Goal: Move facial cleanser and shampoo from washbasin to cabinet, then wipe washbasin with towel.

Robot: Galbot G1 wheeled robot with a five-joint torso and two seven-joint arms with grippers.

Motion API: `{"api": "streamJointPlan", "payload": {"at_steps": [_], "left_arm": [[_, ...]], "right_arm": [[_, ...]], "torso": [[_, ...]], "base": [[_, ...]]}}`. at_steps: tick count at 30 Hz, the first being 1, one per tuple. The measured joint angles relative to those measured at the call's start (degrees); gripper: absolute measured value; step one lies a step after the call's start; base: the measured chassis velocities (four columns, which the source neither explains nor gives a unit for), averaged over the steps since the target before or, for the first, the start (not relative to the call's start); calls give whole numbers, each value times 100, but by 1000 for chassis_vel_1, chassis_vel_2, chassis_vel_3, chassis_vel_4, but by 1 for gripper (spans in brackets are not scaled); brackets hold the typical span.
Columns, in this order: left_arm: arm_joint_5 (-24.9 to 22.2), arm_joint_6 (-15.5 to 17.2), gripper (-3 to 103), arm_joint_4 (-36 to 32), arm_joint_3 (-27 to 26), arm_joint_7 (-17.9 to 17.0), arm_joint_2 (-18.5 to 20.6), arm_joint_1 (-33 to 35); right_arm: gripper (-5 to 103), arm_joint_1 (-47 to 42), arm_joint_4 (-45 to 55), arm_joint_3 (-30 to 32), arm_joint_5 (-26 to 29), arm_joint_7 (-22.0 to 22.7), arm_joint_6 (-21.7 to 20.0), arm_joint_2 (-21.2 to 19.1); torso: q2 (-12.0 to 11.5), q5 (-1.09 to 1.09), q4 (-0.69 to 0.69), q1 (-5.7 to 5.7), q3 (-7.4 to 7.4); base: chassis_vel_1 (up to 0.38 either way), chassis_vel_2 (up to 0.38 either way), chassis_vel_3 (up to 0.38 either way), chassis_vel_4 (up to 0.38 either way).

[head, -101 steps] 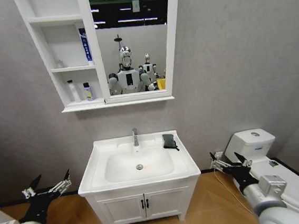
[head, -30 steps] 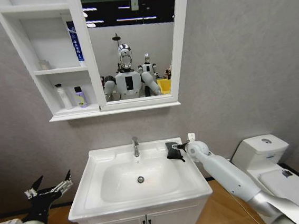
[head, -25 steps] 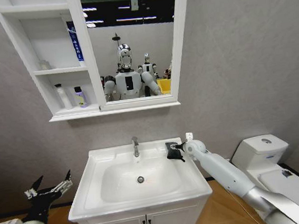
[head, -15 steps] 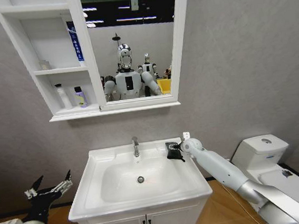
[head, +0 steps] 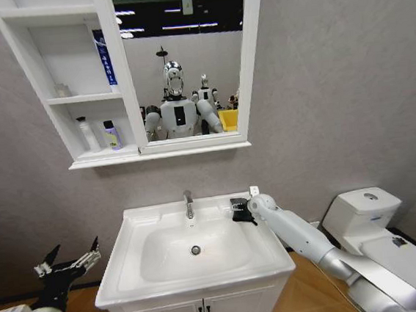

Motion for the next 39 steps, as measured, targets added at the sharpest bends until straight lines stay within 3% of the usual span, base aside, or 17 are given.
{"api": "streamJointPlan", "payload": {"at_steps": [4,6,8,9,13,16,23,26,27,30,39], "left_arm": [[0,0,100,0,0,0,0,0],[0,0,100,0,0,0,0,0],[0,0,100,0,0,0,0,0],[0,0,100,0,0,0,0,0],[0,0,100,0,0,0,0,0],[0,0,100,0,0,0,0,0],[0,0,100,0,0,0,0,0],[0,0,100,0,0,0,0,0],[0,0,100,0,0,0,0,0],[0,0,100,0,0,0,0,0],[0,0,100,0,0,0,0,0]], "right_arm": [[101,-18,-103,-11,-274,-226,67,67],[91,-51,-115,-36,-336,-268,84,88],[91,-69,-120,-46,-354,-278,89,89],[80,-87,-135,-54,-382,-285,103,100],[75,-123,-143,-59,-412,-284,146,118],[59,-181,-75,-50,-428,-221,187,109],[36,-299,196,10,-444,-35,260,-2],[20,-450,723,68,-450,222,288,-175],[20,-450,723,68,-450,222,288,-175],[7,-618,1190,-17,-485,394,373,-328],[4,-966,2371,-134,-266,960,386,-446]], "torso": [[0,0,1,0,0],[0,1,2,0,0],[0,0,1,0,0],[0,0,0,0,0],[0,0,0,0,0],[1,0,0,0,0],[0,1,1,0,0],[0,0,-1,0,0],[0,0,-1,0,0],[0,0,0,0,0],[0,0,0,0,0]], "base": [[0,0,0,0],[0,0,0,0],[0,0,0,0],[0,0,0,0],[0,0,0,0],[0,0,0,0],[0,0,0,0],[0,0,0,0],[0,0,0,0],[0,0,0,0],[0,0,0,0]]}}
